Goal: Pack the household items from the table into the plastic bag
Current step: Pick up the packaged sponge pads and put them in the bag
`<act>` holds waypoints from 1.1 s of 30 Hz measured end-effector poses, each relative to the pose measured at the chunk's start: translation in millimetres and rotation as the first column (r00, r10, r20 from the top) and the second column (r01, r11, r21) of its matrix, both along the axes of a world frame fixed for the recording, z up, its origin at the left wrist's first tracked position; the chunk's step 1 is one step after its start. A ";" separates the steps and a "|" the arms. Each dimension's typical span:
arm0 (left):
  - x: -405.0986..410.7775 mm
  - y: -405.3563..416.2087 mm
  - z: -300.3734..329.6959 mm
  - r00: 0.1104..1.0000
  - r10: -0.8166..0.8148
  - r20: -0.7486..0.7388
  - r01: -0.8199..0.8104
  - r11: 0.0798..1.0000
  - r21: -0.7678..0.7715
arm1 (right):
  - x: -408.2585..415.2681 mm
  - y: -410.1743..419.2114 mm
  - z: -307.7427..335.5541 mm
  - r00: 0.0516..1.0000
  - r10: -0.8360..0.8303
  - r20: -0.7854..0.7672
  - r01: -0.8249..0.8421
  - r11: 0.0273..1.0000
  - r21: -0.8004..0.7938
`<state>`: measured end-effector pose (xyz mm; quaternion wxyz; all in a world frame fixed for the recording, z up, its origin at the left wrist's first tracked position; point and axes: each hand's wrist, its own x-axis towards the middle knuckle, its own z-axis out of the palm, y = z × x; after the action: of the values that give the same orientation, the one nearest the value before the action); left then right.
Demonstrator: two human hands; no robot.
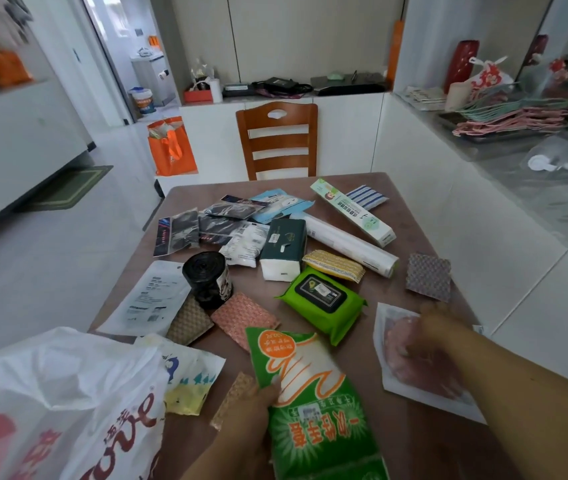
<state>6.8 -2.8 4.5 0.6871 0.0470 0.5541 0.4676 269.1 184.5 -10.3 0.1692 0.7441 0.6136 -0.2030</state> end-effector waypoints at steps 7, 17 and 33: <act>0.8 -6.1 6.8 0.988 0.063 0.138 -0.067 0.998 0.022 | -15.8 8.1 25.4 0.948 0.264 0.178 -0.269 0.963 0.006; -20.2 -5.8 0.6 0.948 0.140 0.287 -0.141 0.990 -0.016 | -90.4 -40.4 71.6 0.467 -0.122 -0.876 0.064 0.992 -0.104; -31.5 -18.6 19.8 0.947 -0.056 -0.318 0.109 0.982 0.151 | -113.2 -101.3 23.1 0.009 -0.473 -0.881 0.124 0.875 -0.468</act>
<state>-24.7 -21.4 24.3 0.6036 0.2007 0.6122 0.4697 155.9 83.2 12.8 -0.2401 0.4924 0.3567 -0.7567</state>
